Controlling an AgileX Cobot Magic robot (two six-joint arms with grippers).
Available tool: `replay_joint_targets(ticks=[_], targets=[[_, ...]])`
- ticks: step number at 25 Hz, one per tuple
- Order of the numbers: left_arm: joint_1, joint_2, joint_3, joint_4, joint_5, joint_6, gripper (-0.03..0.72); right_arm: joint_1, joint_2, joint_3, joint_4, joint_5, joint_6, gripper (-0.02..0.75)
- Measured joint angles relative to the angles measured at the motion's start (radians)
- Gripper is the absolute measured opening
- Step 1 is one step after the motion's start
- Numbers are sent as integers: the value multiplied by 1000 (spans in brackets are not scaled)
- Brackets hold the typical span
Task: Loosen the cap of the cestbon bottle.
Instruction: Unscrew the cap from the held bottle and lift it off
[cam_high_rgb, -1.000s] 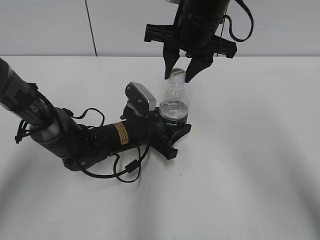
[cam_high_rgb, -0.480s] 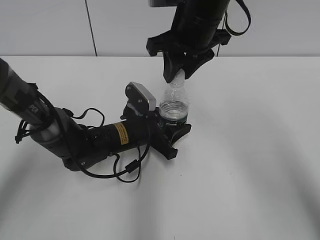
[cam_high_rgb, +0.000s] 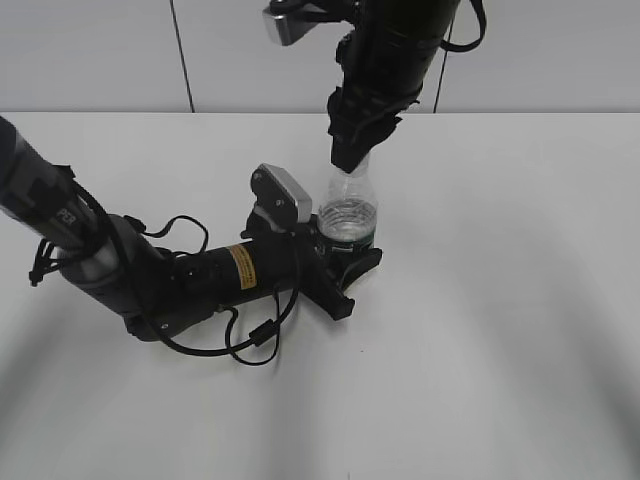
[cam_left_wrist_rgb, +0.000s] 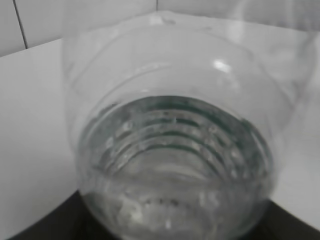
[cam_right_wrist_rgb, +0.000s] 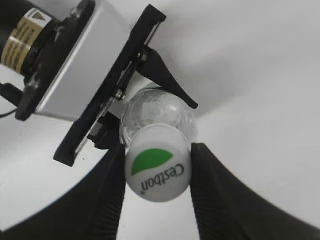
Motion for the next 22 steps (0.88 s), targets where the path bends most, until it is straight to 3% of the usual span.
replay_joint_targets(ticks=[17, 22], targets=[[1, 1, -4, 10, 2, -3, 381, -2, -3, 0, -9, -4, -870, 300], [1, 1, -5, 13, 2, -3, 381, -2, -3, 0, -9, -4, -972, 300]])
